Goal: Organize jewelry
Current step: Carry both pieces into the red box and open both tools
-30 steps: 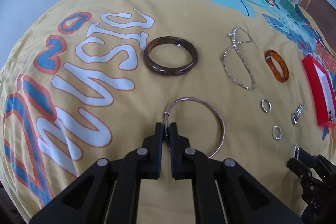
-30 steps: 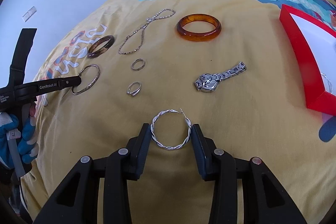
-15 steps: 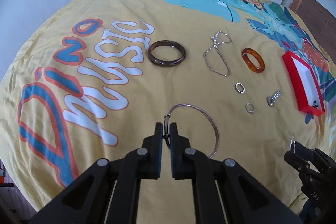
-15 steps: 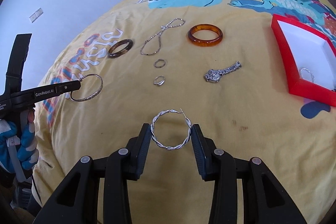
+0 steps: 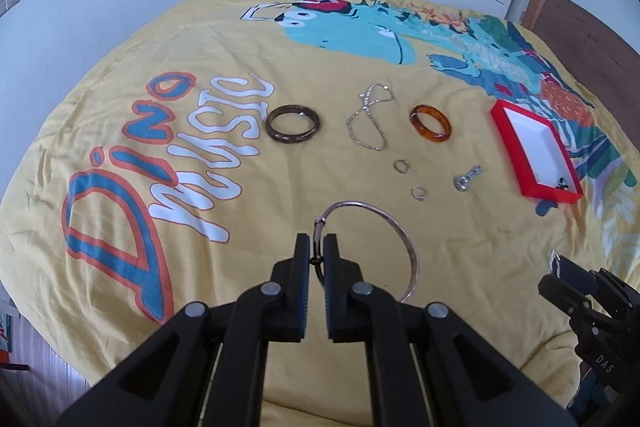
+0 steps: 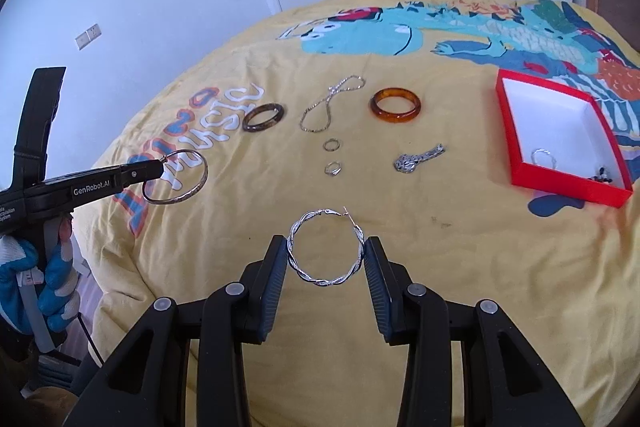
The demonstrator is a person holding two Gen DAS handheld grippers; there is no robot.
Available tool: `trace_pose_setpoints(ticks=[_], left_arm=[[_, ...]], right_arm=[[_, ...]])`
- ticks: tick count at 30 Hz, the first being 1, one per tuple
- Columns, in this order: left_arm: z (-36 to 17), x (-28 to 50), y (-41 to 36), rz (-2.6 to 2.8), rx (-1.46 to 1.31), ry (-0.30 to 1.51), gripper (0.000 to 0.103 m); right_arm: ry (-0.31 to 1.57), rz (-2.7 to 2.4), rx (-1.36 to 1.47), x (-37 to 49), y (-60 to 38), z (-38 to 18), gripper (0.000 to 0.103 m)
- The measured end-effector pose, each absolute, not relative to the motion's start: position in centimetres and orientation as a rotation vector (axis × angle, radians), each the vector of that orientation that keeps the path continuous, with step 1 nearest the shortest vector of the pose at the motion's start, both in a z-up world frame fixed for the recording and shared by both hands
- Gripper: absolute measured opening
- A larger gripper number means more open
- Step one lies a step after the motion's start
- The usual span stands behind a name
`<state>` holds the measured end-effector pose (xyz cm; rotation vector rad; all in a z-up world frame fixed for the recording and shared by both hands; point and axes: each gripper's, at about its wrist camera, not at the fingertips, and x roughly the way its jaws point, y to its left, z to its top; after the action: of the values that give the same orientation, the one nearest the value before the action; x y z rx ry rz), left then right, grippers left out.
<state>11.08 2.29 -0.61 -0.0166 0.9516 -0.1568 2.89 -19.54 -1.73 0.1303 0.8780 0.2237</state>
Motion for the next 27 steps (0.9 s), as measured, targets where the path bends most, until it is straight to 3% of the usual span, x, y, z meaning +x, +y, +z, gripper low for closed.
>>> trace_pose_setpoints(ticks=[13,27], left_arm=[[1.9,9.7,-5.4,-0.301,0.044,0.942,0.006],[0.8,19.2,-26.8,-0.539,0.182,0.955,0.006]], right_arm=[[0.809,0.099,0.199,0.7,-27.4,0.1,0.039],[0.795,-0.109,0.225,9.6,-43.8,-0.6,0.039]])
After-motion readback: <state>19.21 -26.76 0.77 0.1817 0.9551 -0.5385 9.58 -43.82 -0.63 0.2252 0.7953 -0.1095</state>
